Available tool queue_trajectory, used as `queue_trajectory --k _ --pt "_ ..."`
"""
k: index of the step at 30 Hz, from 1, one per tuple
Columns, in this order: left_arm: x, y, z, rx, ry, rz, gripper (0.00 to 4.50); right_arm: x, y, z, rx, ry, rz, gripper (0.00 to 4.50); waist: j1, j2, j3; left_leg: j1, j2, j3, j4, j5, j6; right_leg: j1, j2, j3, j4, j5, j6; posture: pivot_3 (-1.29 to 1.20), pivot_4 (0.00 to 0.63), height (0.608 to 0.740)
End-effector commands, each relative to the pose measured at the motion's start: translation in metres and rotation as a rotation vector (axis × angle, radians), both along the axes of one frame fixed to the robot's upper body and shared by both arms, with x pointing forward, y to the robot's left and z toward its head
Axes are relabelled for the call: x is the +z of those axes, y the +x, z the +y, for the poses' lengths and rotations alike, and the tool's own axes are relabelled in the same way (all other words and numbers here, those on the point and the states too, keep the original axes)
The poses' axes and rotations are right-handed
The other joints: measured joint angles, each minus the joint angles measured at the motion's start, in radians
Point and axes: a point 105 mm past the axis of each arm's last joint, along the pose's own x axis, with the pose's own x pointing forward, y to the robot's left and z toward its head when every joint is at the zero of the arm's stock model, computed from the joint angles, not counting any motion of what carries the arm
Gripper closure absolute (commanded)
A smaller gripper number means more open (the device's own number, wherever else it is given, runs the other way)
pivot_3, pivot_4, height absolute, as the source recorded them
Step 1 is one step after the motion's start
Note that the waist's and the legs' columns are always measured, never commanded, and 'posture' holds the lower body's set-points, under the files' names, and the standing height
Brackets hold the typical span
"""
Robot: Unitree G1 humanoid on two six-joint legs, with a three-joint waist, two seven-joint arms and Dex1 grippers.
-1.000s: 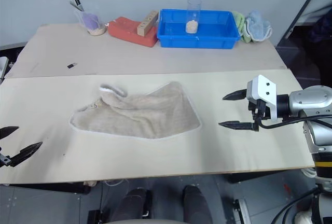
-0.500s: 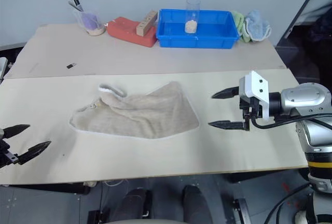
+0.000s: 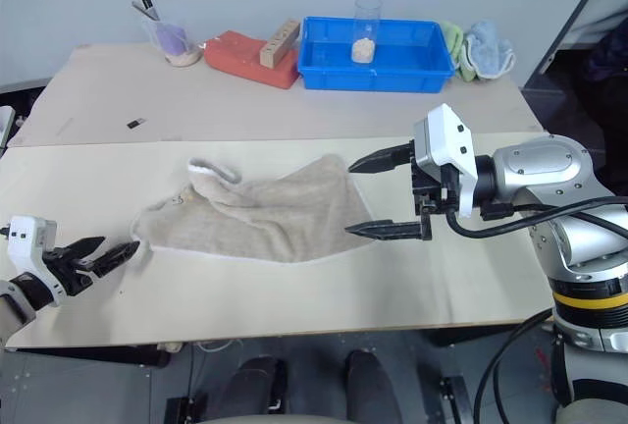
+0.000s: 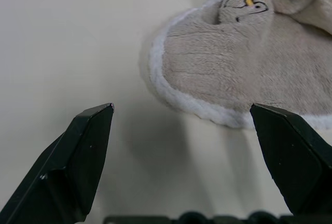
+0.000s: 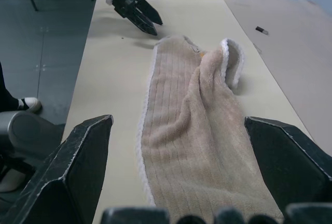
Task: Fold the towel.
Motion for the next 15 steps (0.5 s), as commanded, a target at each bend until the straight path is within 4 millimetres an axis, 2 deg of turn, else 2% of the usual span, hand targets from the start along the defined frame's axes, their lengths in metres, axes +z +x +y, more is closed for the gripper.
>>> queue_trajectory --k 1,4,7,11,13,15 --pt "0.005 0.007 -0.006 0.012 -0.023 -0.008 0.0 0.01 -0.003 0.002 0.014 0.01 -0.043 0.01 0.0 0.0 0.0 0.0 0.0 0.0 0.0 0.0 0.0 0.0 0.0 0.0 0.0 0.0 0.0 0.0 0.15 0.74" --pt "-0.002 0.017 -0.015 0.019 -0.015 0.02 0.0 0.01 -0.003 0.003 0.016 0.014 -0.044 0.01 0.002 0.0 0.0 0.0 -0.001 0.0 0.0 0.0 0.0 0.0 -0.001 0.0 0.0 0.0 0.0 0.0 0.15 0.74" --pt "-0.013 0.024 -0.017 0.034 0.007 0.058 0.78 0.01 -0.003 0.004 0.019 0.013 -0.044 0.0 0.004 0.0 0.0 0.0 -0.002 0.0 0.0 0.0 0.0 0.0 -0.002 -0.001 0.0 0.0 0.0 0.0 0.15 0.74" --pt "-0.022 0.029 -0.019 0.023 0.038 0.079 2.7 0.009 -0.004 0.005 0.021 0.012 -0.043 0.0 0.005 0.001 -0.001 0.001 -0.002 0.0 0.0 0.0 0.0 0.001 -0.003 -0.001 0.001 0.0 0.0 0.0 0.15 0.74" --pt "-0.022 0.029 -0.022 0.011 0.039 0.074 3.67 0.008 -0.005 0.005 0.021 0.012 -0.042 0.0 0.007 0.001 -0.001 0.001 -0.003 0.0 0.0 0.0 0.0 0.001 -0.004 -0.001 0.001 0.0 0.0 0.0 0.15 0.74" --pt "-0.018 0.029 -0.023 0.009 0.039 0.063 4.44 0.008 -0.006 0.004 0.017 0.012 -0.041 0.0 0.009 0.001 -0.001 0.001 -0.003 0.001 0.0 0.0 0.0 0.001 -0.004 -0.001 0.0 0.0 0.0 0.0 0.15 0.74"
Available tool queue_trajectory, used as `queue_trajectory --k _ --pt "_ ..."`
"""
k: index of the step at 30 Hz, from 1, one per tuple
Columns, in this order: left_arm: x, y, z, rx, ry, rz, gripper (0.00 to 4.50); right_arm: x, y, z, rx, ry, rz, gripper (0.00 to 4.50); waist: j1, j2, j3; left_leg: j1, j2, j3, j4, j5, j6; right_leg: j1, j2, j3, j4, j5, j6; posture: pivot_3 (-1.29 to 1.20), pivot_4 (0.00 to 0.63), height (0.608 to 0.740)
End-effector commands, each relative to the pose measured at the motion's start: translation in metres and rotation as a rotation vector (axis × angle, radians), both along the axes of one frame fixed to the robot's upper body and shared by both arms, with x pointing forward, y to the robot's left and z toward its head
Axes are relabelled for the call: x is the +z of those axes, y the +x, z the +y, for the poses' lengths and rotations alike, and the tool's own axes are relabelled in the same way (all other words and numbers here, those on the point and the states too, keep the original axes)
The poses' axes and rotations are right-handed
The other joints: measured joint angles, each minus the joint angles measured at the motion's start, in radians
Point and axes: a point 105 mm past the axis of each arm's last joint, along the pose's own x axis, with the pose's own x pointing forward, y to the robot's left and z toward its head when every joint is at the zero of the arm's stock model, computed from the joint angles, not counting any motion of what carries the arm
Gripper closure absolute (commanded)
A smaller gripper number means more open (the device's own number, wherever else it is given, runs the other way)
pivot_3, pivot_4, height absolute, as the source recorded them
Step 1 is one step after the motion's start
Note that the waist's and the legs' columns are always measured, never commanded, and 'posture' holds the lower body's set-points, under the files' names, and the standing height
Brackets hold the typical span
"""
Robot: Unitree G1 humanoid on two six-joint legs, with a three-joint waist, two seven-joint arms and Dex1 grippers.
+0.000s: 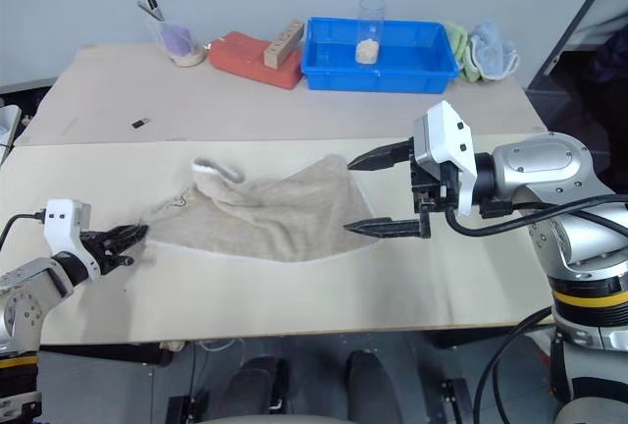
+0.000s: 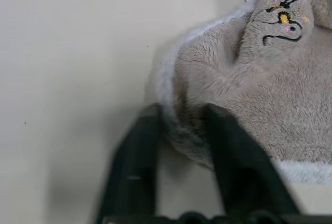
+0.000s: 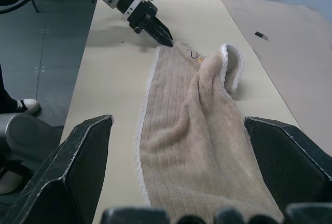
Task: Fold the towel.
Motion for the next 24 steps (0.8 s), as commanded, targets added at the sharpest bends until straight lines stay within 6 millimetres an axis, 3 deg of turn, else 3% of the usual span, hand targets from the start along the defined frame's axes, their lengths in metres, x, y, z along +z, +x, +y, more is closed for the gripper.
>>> queue_trajectory --k 1,4,7,12,18,22,24 --pt "-0.004 -0.005 -0.006 -0.023 0.005 0.016 4.44 0.005 -0.005 0.001 0.005 0.009 -0.029 0.0 0.0 0.0 0.0 0.0 0.0 0.0 0.0 0.0 0.0 0.0 0.0 0.0 0.0 0.0 0.0 0.0 0.15 0.74" --pt "0.011 -0.008 -0.009 -0.049 0.033 -0.027 4.44 -0.001 -0.005 -0.001 -0.008 -0.01 -0.031 0.0 -0.002 0.0 0.0 0.0 0.0 0.001 0.0 0.0 0.0 0.0 -0.001 0.0 0.0 0.0 0.0 0.0 0.15 0.74" --pt "0.027 -0.017 -0.019 -0.14 0.103 -0.055 4.44 -0.021 -0.001 -0.006 -0.037 -0.092 -0.054 0.0 -0.005 0.0 0.0 -0.001 0.0 0.001 0.0 0.0 0.0 -0.001 -0.001 -0.001 -0.001 0.0 0.0 0.0 0.15 0.74" --pt "0.043 -0.023 -0.026 -0.21 0.136 -0.069 4.44 -0.078 0.019 -0.024 -0.117 -0.279 -0.066 0.0 -0.003 -0.001 0.0 0.0 0.0 0.001 0.0 0.0 0.0 0.001 -0.002 -0.002 -0.001 0.0 0.0 0.0 0.15 0.74" --pt "0.054 -0.02 -0.028 -0.236 0.152 -0.094 4.44 -0.128 0.041 -0.034 -0.184 -0.383 -0.003 0.0 -0.01 -0.001 0.0 0.0 0.0 0.003 0.0 0.0 0.0 0.0 0.0 -0.001 -0.001 0.0 0.0 0.0 0.15 0.74" --pt "0.054 -0.023 -0.03 -0.247 0.159 -0.092 4.44 -0.143 0.052 -0.035 -0.212 -0.381 0.04 0.0 -0.015 -0.001 0.0 0.001 0.0 0.003 -0.001 0.0 0.0 0.0 0.002 -0.001 -0.001 0.0 0.0 0.0 0.15 0.74" --pt "0.051 -0.026 -0.031 -0.251 0.157 -0.087 4.5 -0.145 0.057 -0.036 -0.228 -0.367 0.057 0.53 -0.017 -0.001 0.0 0.001 0.001 0.003 -0.001 0.0 0.0 0.0 0.003 -0.001 -0.001 0.0 0.0 0.0 0.15 0.74"
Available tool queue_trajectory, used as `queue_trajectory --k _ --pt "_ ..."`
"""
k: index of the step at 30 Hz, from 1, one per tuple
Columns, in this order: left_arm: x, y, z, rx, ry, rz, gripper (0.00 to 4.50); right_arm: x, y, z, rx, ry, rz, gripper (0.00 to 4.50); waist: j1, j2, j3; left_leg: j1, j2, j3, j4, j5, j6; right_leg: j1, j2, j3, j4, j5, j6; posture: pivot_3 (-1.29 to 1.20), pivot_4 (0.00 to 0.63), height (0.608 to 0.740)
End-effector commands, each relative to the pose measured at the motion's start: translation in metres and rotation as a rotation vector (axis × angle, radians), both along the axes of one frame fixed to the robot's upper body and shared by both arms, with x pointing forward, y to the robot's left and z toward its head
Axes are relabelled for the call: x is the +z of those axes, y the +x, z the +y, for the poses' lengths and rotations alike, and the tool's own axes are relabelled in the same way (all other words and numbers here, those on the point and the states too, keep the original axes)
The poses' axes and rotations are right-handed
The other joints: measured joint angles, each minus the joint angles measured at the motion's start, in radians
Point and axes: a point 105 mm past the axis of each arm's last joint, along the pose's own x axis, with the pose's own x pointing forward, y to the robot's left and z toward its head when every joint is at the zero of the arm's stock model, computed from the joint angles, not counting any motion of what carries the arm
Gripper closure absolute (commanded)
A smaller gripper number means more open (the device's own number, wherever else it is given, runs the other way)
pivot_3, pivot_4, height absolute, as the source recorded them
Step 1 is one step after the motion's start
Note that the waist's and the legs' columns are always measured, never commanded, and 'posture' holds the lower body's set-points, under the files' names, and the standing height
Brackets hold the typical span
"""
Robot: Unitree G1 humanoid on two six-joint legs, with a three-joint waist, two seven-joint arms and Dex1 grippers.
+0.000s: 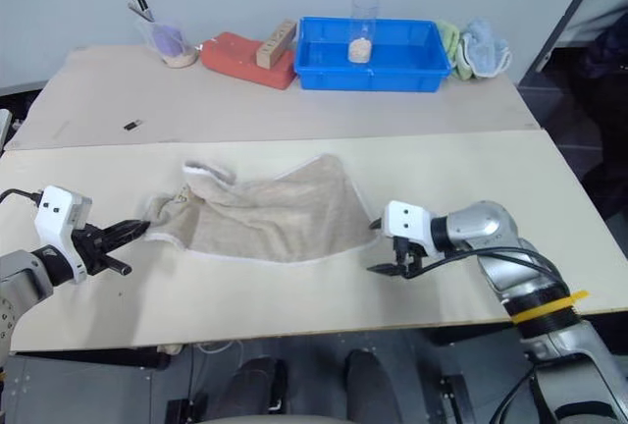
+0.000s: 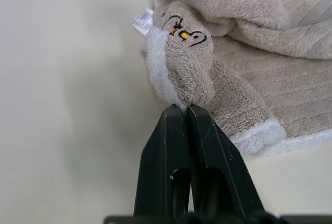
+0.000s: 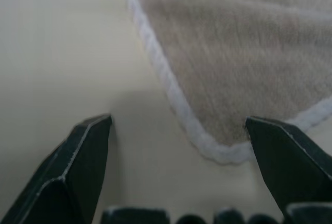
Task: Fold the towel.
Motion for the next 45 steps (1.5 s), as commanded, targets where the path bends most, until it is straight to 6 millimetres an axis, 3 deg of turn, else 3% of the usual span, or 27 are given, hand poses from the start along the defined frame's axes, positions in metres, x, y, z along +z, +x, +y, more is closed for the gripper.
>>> queue_trajectory --k 1,8,12,16,23,26,28,32,35,39,41,43,45 --pt "0.008 -0.005 -0.001 -0.019 0.017 -0.029 4.5 -0.002 0.009 -0.005 -0.037 -0.001 -0.002 0.78 -0.001 0.0 0.0 0.0 0.0 0.0 0.0 0.0 0.0 0.0 0.0 0.0 0.0 0.0 0.0 0.0 0.15 0.74" --pt "0.004 -0.009 0.003 -0.05 0.064 -0.012 4.5 -0.014 0.014 -0.014 -0.084 -0.022 0.044 3.14 0.007 0.0 0.0 0.002 0.0 -0.001 0.0 0.0 0.0 0.002 0.0 0.0 0.0 0.0 0.0 0.0 0.15 0.74" --pt "0.005 -0.011 0.003 -0.095 0.07 0.004 4.5 -0.004 0.016 -0.012 -0.094 0.03 0.04 4.47 0.008 0.0 0.0 0.002 0.0 -0.001 0.0 0.0 0.0 0.002 0.0 0.0 0.0 0.0 0.0 0.0 0.15 0.74" --pt "0.009 -0.015 0.0 -0.164 0.049 0.031 4.5 0.012 0.014 -0.015 -0.109 0.075 0.03 4.47 0.008 0.0 0.0 0.0 0.0 -0.001 0.0 0.0 0.0 0.0 0.0 0.0 0.0 0.0 0.0 0.0 0.15 0.74" --pt "0.042 -0.007 -0.002 -0.223 -0.048 0.066 4.5 0.088 -0.01 -0.041 -0.15 0.212 0.065 4.47 0.013 0.002 0.002 -0.002 0.0 -0.002 0.001 0.0 0.0 -0.001 -0.001 -0.001 0.0 0.0 0.0 0.0 0.15 0.74" --pt "0.058 0.013 0.004 -0.167 -0.069 0.013 4.5 0.112 -0.003 -0.049 -0.207 0.244 0.009 4.47 0.007 0.001 0.001 0.0 0.0 -0.001 0.001 0.0 0.0 0.001 0.002 0.0 0.0 0.0 0.0 0.0 0.15 0.74" --pt "0.076 0.041 0.001 -0.128 -0.106 -0.049 4.5 0.138 0.016 -0.053 -0.264 0.295 -0.085 4.47 0.006 0.001 0.002 0.0 0.001 0.001 0.0 0.0 0.0 0.001 0.004 0.0 0.0 0.0 0.0 0.0 0.15 0.74" --pt "0.123 0.105 -0.018 -0.062 -0.166 -0.192 4.5 0.194 0.061 -0.054 -0.342 0.379 -0.33 4.47 0.009 0.0 0.003 -0.004 0.0 0.005 0.002 0.002 -0.003 -0.002 0.006 -0.001 0.002 0.002 -0.001 0.0 0.15 0.74" --pt "0.167 0.14 -0.021 0.019 -0.196 -0.312 4.5 0.233 0.083 -0.056 -0.36 0.404 -0.48 4.47 0.006 0.0 0.004 -0.006 -0.001 0.006 0.002 0.003 -0.004 -0.004 0.005 -0.001 0.001 0.002 -0.001 0.0 0.15 0.74" --pt "0.212 0.156 -0.021 0.063 -0.184 -0.435 4.5 0.275 0.093 -0.065 -0.395 0.402 -0.644 4.47 -0.003 0.0 0.004 -0.011 -0.001 0.008 0.0 0.004 -0.005 -0.01 0.004 -0.001 0.0 0.003 0.001 0.0 0.15 0.74" --pt "0.229 0.154 -0.019 0.065 -0.188 -0.479 4.5 0.293 0.091 -0.068 -0.389 0.427 -0.705 4.47 -0.011 0.0 0.004 -0.022 -0.002 0.01 0.0 0.006 -0.01 -0.022 0.002 0.0 0.0 0.004 0.002 0.0 0.15 0.74" --pt "0.235 0.15 -0.013 0.055 -0.186 -0.488 4.5 0.301 0.083 -0.069 -0.348 0.453 -0.714 4.47 -0.022 0.0 0.004 -0.026 -0.003 0.013 -0.001 0.007 -0.011 -0.03 0.0 -0.001 0.004 0.004 0.002 0.0 0.15 0.74" --pt "0.225 0.145 -0.009 0.032 -0.172 -0.45 4.5 0.292 0.077 -0.07 -0.297 0.46 -0.671 4.47 -0.028 0.0 0.003 -0.029 -0.004 0.015 -0.002 0.007 -0.011 -0.034 -0.002 -0.002 0.005 0.004 0.002 0.0 0.15 0.74"
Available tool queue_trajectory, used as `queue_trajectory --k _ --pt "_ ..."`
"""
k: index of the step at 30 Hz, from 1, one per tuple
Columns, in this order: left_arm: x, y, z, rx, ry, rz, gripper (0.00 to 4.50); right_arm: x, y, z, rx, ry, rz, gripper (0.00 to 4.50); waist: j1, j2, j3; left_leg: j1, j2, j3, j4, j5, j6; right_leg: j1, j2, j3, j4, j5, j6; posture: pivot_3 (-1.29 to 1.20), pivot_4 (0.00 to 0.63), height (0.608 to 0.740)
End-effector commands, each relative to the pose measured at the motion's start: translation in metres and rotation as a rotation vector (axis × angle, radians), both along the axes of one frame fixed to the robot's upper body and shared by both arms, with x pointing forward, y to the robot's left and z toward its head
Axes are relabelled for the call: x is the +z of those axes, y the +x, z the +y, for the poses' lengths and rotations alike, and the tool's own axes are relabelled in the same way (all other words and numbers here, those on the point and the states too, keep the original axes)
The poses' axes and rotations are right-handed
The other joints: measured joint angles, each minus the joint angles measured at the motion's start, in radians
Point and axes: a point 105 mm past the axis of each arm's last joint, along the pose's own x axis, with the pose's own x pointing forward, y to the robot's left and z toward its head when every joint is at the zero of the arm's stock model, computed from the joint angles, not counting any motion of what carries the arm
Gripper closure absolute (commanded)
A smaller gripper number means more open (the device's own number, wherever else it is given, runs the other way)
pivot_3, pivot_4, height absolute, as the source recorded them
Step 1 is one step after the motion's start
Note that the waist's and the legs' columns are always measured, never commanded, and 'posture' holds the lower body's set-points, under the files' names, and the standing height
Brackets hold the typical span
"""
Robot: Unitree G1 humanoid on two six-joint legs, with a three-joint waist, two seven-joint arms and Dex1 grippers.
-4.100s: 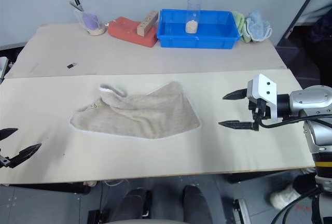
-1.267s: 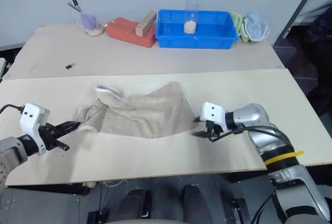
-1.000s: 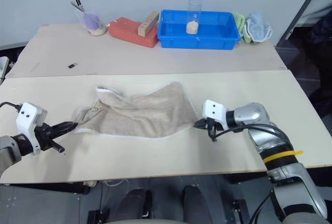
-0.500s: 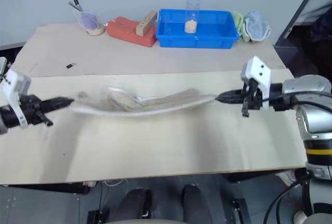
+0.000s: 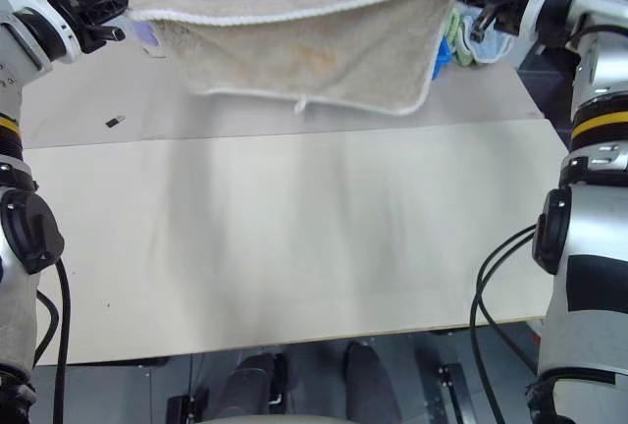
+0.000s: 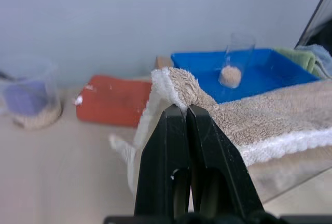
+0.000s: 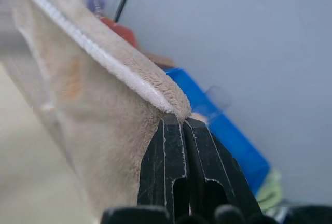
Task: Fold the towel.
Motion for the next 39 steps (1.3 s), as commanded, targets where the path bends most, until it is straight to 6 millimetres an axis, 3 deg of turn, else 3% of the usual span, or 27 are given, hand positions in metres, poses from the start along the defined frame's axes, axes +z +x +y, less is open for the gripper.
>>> queue_trajectory --k 1,8,11,14,18,20,25,29,39 --pt "-0.006 -0.015 0.016 -0.025 0.041 0.017 4.5 -0.003 -0.021 -0.009 0.1 -0.018 -0.009 4.47 -0.006 0.0 0.0 0.0 0.0 0.0 0.0 0.0 0.0 0.0 0.0 -0.001 0.0 0.0 0.0 0.0 0.15 0.74" --pt "-0.126 -0.058 0.023 -0.057 0.097 0.335 4.5 -0.149 -0.072 0.0 0.262 -0.241 0.348 4.47 0.001 0.001 -0.002 0.002 0.002 -0.004 0.004 -0.005 0.008 -0.001 -0.003 0.001 0.008 0.0 0.0 0.0 0.15 0.74" --pt "-0.172 -0.087 0.018 -0.052 0.105 0.453 4.5 -0.189 -0.102 0.012 0.312 -0.242 0.48 4.47 0.005 0.001 -0.002 0.002 0.002 -0.004 0.008 -0.005 0.008 -0.002 -0.004 0.002 0.013 0.0 0.0 0.0 0.15 0.74" --pt "-0.196 -0.115 0.018 -0.01 0.087 0.538 4.5 -0.213 -0.128 0.017 0.343 -0.254 0.594 4.47 0.013 0.0 -0.002 0.006 0.001 -0.005 0.009 -0.005 0.009 0.002 -0.006 0.002 0.015 0.0 0.0 0.0 0.15 0.74" --pt "-0.218 -0.153 0.024 0.032 0.087 0.654 4.5 -0.229 -0.147 0.005 0.324 -0.292 0.705 4.47 0.028 0.0 -0.001 0.013 0.001 -0.005 0.01 -0.005 0.009 0.01 -0.004 0.002 0.01 0.0 0.0 0.0 0.15 0.74" --pt "-0.232 -0.171 0.023 0.043 0.087 0.711 4.5 -0.232 -0.148 -0.003 0.3 -0.305 0.734 4.47 0.031 0.0 -0.001 0.026 0.002 -0.005 0.007 -0.006 0.011 0.024 -0.003 0.001 0.005 -0.001 0.0 0.0 0.15 0.74" --pt "-0.243 -0.187 0.013 0.058 0.069 0.743 4.5 -0.235 -0.15 -0.014 0.282 -0.333 0.776 4.47 0.04 -0.001 -0.001 0.035 0.002 -0.006 0.004 -0.007 0.011 0.036 -0.004 0.0 -0.003 -0.002 0.0 0.0 0.15 0.74" --pt "-0.249 -0.192 0.006 0.07 0.042 0.749 4.5 -0.236 -0.15 -0.017 0.283 -0.355 0.794 4.47 0.04 -0.001 -0.001 0.035 0.002 -0.005 0.004 -0.007 0.011 0.035 -0.004 0.001 -0.003 -0.002 0.0 0.0 0.15 0.74" --pt "-0.236 -0.186 0.003 0.053 -0.028 0.702 4.5 -0.224 -0.141 -0.01 0.283 -0.279 0.797 4.47 0.04 -0.001 -0.001 0.035 0.001 -0.006 0.004 -0.007 0.012 0.036 -0.004 0.0 -0.003 -0.002 0.0 0.0 0.15 0.74"
